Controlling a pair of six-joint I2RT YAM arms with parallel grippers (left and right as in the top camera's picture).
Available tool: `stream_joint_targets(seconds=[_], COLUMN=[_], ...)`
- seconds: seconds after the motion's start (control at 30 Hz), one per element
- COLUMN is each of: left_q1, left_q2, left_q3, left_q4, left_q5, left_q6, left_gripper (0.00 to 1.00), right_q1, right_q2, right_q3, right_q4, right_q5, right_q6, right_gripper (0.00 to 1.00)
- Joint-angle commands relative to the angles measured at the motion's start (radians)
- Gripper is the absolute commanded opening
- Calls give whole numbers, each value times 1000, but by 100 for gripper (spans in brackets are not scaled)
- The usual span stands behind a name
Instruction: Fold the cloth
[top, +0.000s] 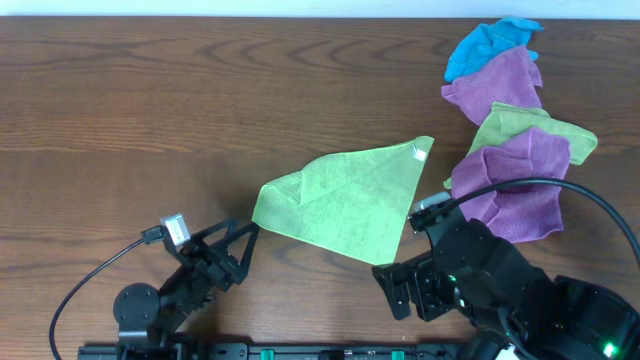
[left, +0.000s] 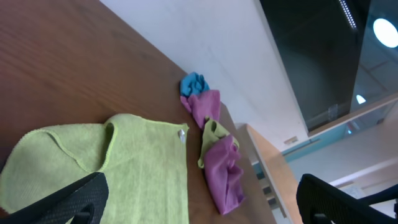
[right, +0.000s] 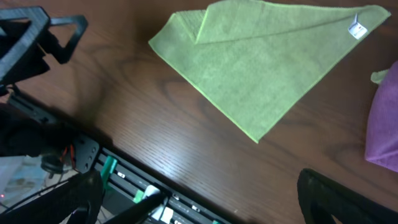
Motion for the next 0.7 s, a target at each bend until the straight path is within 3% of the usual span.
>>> stream_joint_targets(seconds=[0.0, 0.3, 0.47, 0.67], left_q1=[-17, -85, -192, -375], left_q2=[89, 590, 888, 1222], left_q3=[0, 124, 317, 580], left_q4=[11, 192, 151, -32], left_q5=[-26, -36, -138, -413], left_q6=[53, 303, 472, 668], left_gripper=[96, 96, 96, 96], right_q1=[8, 8, 6, 6], right_q2=[-3, -4, -19, -82], right_q3=[2, 2, 2, 2], right_q4=[15, 37, 49, 48], right_q5=[15, 74, 142, 193], right_q6=[7, -3, 1, 2], right_gripper=[99, 99, 99, 99])
